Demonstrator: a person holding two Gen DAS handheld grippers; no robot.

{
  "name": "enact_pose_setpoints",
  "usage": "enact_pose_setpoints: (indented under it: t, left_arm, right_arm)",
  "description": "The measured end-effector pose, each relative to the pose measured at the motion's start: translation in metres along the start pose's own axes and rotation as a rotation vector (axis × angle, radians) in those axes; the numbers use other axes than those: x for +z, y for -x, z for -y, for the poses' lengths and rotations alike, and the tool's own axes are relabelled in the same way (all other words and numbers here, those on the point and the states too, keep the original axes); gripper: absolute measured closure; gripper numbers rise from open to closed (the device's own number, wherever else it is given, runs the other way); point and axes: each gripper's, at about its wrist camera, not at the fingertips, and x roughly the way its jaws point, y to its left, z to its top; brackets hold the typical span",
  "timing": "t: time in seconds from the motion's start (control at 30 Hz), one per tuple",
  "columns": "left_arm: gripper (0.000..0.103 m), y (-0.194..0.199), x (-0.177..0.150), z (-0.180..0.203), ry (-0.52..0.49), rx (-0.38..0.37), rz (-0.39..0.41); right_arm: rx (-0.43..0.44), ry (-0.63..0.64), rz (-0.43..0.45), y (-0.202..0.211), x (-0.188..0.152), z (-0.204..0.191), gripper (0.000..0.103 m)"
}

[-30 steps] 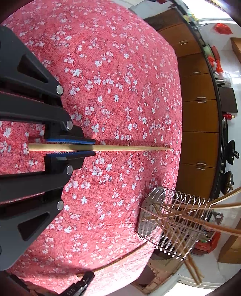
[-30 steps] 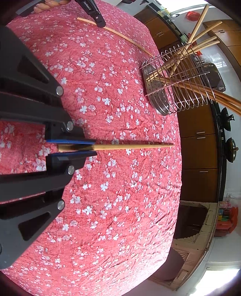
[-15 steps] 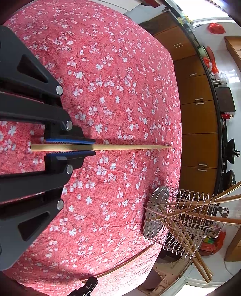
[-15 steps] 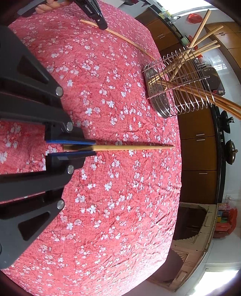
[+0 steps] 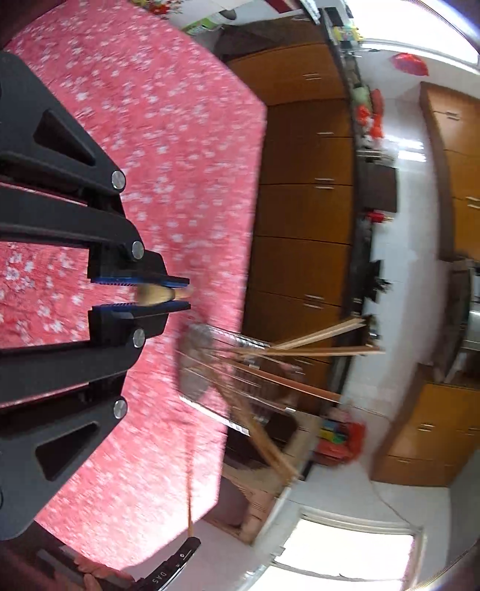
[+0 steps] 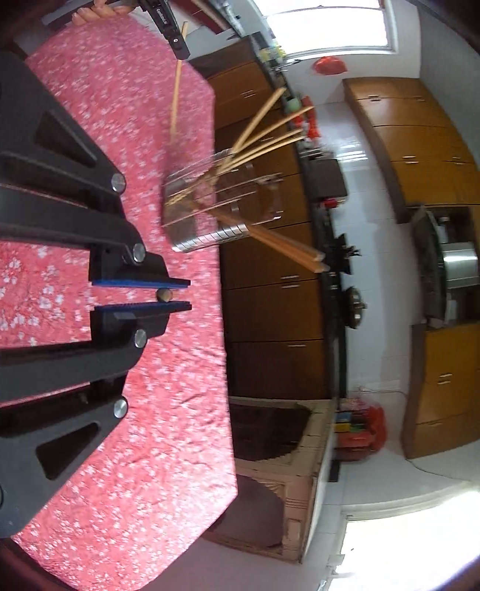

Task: Organize utensils
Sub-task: 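Lift both held chopsticks upright and carry them above the wire holder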

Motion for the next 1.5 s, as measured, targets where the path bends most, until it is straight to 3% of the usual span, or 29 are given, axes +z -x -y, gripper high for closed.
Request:
enact_pose_setpoints:
  t: [0.17,0.57,0.9,1.03,1.23,1.33,1.5]
  left_arm:
    - [0.096,0.006,0.025,0.003,0.024,-0.011,0.061]
    - [0.096,0.005,0.035,0.006,0.023,-0.004,0.067]
    - [0.096,0.050,0.100,0.057,-0.029,-0.139,0.140]
    - [0.096,0.060,0.124,0.087,-0.066,-0.147,0.205]
    - [0.096,0.023,0.149,0.112,-0.087,-0.065,0.234]
    - [0.096,-0.007,0.150,0.113,-0.093,-0.009,0.214]
    - [0.096,-0.042,0.146,0.103,-0.073,-0.003,0.149]
  right_arm:
    - [0.030,-0.031,0.097,0.014,0.026,0.004,0.095]
    - [0.039,-0.046,0.116,0.009,0.044,0.000,0.096]
    - [0.172,-0.109,0.230,0.065,0.135,0.002,0.096]
    - [0.236,-0.139,0.282,0.075,0.164,-0.002,0.096]
    - [0.257,-0.127,0.279,0.034,0.180,-0.023,0.096]
    - [0.241,-0.102,0.243,0.000,0.176,-0.032,0.096]
    - [0.255,-0.102,0.170,-0.044,0.166,-0.041,0.096]
